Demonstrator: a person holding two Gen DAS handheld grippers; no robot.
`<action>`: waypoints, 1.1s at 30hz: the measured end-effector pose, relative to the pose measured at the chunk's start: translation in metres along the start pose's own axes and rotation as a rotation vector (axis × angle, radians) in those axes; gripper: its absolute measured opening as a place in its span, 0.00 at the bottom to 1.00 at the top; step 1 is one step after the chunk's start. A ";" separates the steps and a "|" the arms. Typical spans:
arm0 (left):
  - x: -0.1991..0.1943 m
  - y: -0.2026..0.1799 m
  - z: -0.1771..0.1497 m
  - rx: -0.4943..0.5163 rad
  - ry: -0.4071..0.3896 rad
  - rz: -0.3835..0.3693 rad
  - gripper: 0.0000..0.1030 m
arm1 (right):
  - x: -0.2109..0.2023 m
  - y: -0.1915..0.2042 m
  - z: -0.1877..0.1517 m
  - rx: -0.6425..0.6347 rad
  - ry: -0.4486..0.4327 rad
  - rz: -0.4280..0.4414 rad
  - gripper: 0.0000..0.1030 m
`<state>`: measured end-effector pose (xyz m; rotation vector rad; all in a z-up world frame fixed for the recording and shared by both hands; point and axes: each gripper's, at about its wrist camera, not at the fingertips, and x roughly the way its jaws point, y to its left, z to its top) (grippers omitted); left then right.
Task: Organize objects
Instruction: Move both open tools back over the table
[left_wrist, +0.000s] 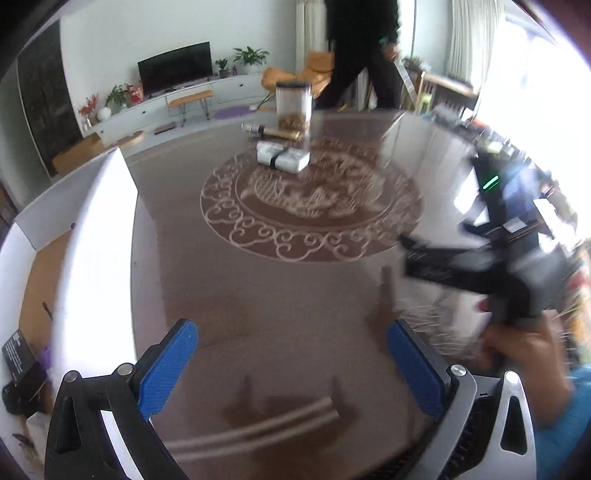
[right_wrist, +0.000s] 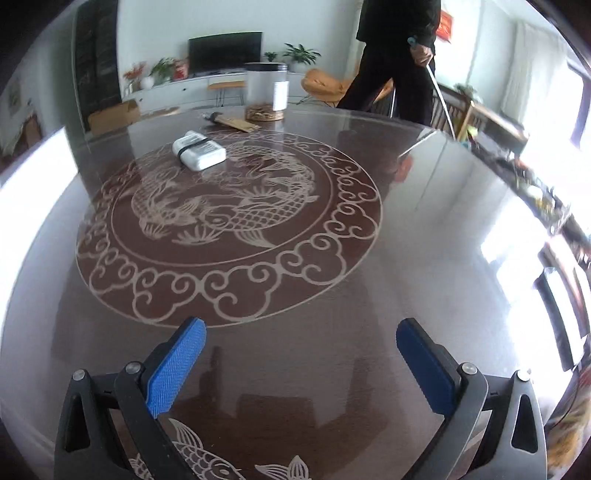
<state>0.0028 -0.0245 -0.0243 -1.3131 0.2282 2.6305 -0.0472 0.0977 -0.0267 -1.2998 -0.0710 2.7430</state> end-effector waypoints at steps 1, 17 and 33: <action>0.014 -0.005 0.002 -0.003 0.005 0.031 1.00 | -0.002 -0.003 0.000 0.013 -0.015 -0.008 1.00; 0.089 0.018 0.000 -0.154 0.048 0.056 1.00 | 0.024 0.001 -0.004 0.018 0.075 0.010 1.00; 0.106 0.057 0.021 -0.226 0.046 0.108 1.00 | 0.041 0.005 0.013 -0.105 0.104 0.165 1.00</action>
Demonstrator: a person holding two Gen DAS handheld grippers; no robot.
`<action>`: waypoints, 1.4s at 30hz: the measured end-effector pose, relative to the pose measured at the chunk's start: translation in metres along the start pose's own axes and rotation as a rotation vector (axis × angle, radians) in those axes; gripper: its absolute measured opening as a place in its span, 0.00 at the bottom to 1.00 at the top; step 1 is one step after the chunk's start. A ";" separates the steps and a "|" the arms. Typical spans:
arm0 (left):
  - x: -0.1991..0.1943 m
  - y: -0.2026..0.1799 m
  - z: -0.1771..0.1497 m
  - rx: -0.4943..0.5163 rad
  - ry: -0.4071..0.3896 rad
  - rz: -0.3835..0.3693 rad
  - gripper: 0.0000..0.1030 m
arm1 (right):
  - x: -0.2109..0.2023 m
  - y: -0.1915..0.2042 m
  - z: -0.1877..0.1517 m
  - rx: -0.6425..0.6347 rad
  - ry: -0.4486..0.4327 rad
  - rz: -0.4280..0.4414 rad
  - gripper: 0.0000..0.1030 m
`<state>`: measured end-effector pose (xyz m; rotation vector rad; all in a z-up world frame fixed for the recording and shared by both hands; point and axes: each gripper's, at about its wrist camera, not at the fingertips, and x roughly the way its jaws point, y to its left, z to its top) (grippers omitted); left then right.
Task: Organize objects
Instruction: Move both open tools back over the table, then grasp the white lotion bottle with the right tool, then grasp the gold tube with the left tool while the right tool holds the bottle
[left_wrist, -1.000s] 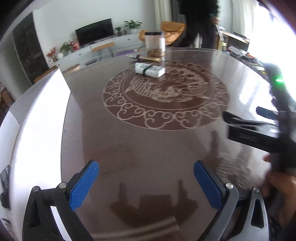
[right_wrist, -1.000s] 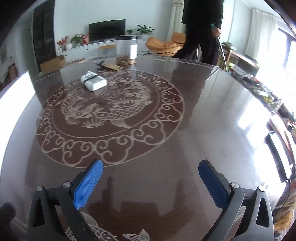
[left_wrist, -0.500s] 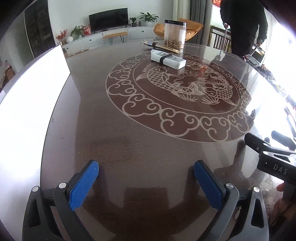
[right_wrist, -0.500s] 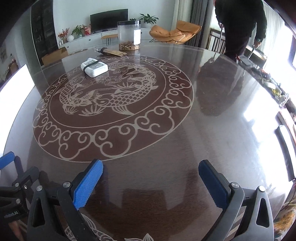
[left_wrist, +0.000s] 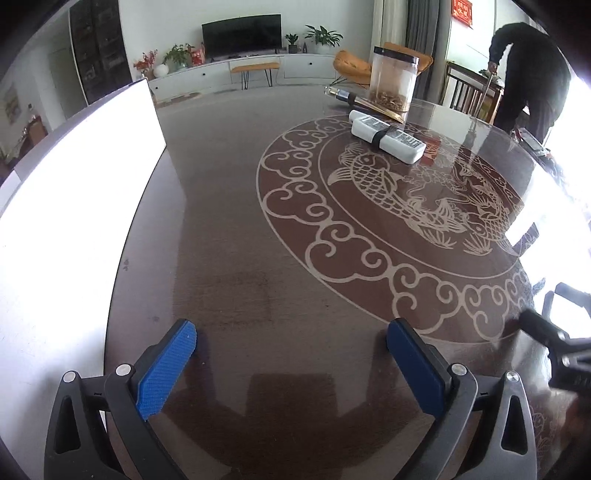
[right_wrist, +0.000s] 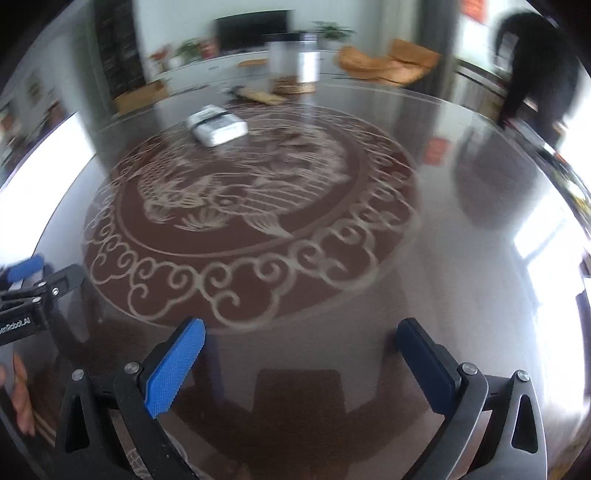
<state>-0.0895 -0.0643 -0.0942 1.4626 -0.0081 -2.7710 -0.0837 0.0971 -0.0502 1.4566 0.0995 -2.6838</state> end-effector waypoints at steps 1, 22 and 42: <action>0.000 0.000 0.000 0.000 0.000 -0.002 1.00 | 0.008 0.003 0.012 -0.059 0.008 0.040 1.00; 0.001 0.003 0.002 -0.002 0.000 -0.004 1.00 | 0.104 0.071 0.163 -0.245 -0.084 0.182 0.53; 0.122 -0.066 0.271 -0.294 0.057 -0.111 1.00 | 0.031 -0.008 0.051 -0.083 -0.090 0.076 0.56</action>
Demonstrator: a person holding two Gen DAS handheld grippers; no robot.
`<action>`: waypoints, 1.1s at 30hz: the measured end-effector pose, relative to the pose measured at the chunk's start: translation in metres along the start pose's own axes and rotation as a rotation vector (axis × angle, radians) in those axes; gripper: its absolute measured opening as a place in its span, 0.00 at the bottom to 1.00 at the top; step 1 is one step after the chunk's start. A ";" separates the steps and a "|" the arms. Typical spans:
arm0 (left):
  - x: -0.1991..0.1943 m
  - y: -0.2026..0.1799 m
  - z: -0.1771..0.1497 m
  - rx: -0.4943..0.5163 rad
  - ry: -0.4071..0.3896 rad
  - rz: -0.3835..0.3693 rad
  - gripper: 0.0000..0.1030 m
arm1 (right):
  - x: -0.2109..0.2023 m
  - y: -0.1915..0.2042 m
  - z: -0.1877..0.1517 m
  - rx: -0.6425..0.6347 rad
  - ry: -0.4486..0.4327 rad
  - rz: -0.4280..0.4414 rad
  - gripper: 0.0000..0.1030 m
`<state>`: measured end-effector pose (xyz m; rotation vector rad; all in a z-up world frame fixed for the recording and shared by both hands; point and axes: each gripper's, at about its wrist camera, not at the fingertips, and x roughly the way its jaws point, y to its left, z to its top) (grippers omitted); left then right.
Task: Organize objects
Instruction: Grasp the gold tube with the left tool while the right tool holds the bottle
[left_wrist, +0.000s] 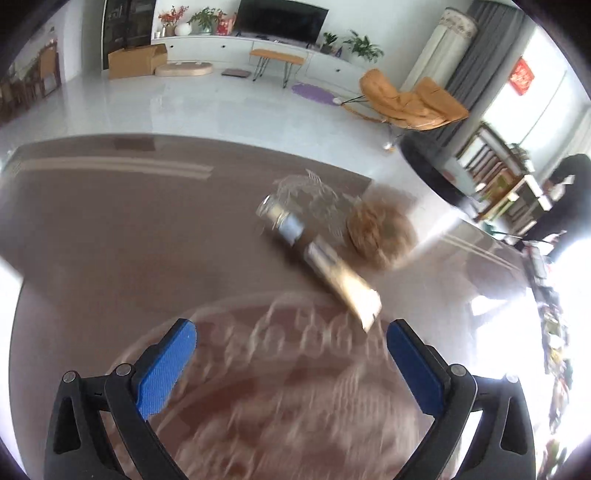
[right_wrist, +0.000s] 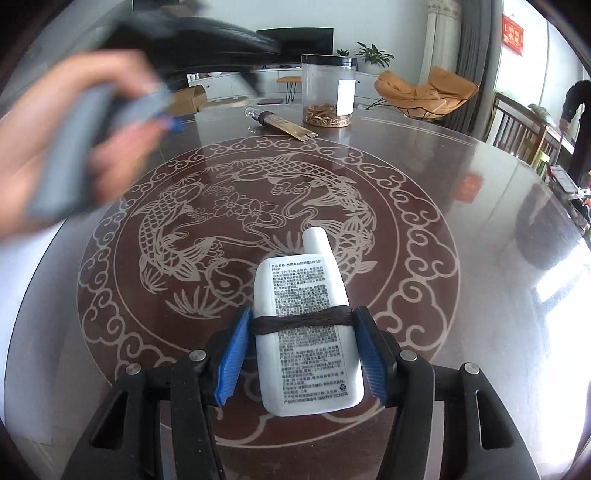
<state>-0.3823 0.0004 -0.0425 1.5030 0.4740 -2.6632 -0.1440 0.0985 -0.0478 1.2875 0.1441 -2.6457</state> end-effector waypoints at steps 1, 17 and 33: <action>0.013 -0.007 0.011 0.011 -0.008 0.037 0.99 | 0.001 0.000 0.001 0.000 0.000 0.002 0.56; 0.033 -0.005 -0.013 0.341 -0.105 0.125 0.26 | 0.003 0.000 0.001 -0.003 -0.001 0.007 0.58; -0.127 0.096 -0.246 0.415 -0.111 0.002 0.25 | -0.016 0.001 -0.022 0.033 -0.003 -0.035 0.54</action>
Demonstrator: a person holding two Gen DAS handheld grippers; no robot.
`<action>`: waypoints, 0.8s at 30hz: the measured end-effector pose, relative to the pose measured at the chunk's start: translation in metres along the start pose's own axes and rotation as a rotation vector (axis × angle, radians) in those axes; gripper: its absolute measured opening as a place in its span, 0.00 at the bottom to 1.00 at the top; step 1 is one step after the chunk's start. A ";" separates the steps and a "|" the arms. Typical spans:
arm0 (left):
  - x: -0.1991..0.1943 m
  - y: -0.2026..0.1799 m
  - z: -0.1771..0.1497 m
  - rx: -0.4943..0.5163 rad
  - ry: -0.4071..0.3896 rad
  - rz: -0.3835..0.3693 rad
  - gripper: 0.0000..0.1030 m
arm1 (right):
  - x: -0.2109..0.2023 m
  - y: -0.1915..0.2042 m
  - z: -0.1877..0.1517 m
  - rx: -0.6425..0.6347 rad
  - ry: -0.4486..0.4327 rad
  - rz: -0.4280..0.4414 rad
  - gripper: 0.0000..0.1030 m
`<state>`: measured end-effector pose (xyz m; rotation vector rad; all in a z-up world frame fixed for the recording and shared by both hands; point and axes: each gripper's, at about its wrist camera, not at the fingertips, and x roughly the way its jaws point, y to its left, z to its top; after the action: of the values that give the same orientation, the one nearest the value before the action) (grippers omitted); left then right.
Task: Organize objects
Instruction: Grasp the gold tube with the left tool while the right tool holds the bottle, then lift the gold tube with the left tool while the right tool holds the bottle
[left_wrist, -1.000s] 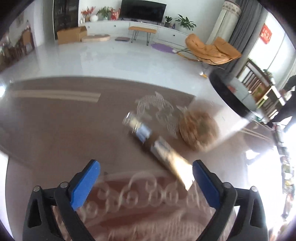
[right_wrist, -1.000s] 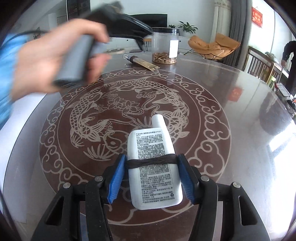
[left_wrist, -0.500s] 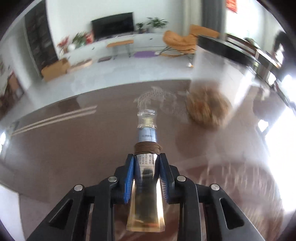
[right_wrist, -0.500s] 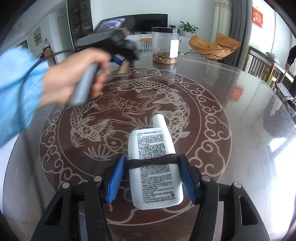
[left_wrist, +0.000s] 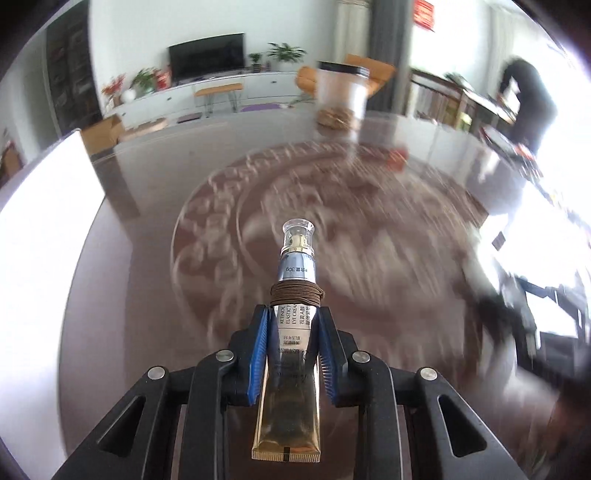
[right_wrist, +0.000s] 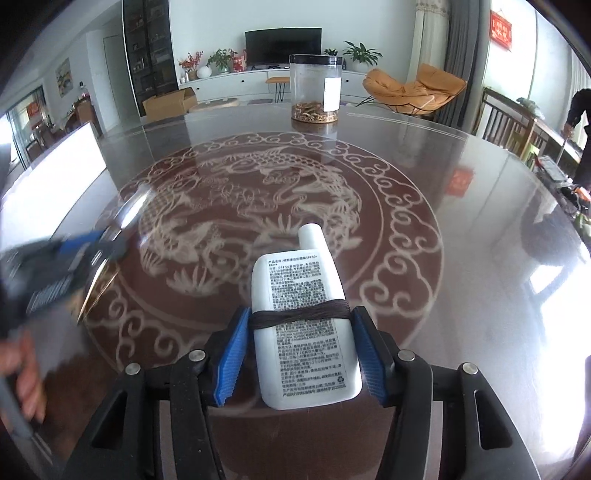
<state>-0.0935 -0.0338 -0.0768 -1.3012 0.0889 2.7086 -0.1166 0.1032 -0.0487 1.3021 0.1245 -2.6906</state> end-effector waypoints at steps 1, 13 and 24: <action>-0.008 0.000 -0.009 0.024 0.003 0.000 0.25 | -0.005 0.002 -0.007 0.008 0.000 -0.004 0.54; -0.019 0.025 -0.041 -0.052 0.082 0.045 1.00 | -0.025 0.000 -0.031 0.075 0.008 -0.012 0.78; -0.010 0.015 -0.030 -0.030 0.181 0.034 1.00 | -0.012 0.004 -0.024 0.048 0.072 -0.028 1.00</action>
<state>-0.0664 -0.0534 -0.0876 -1.5654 0.0895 2.6227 -0.0897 0.1041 -0.0540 1.4227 0.0872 -2.6867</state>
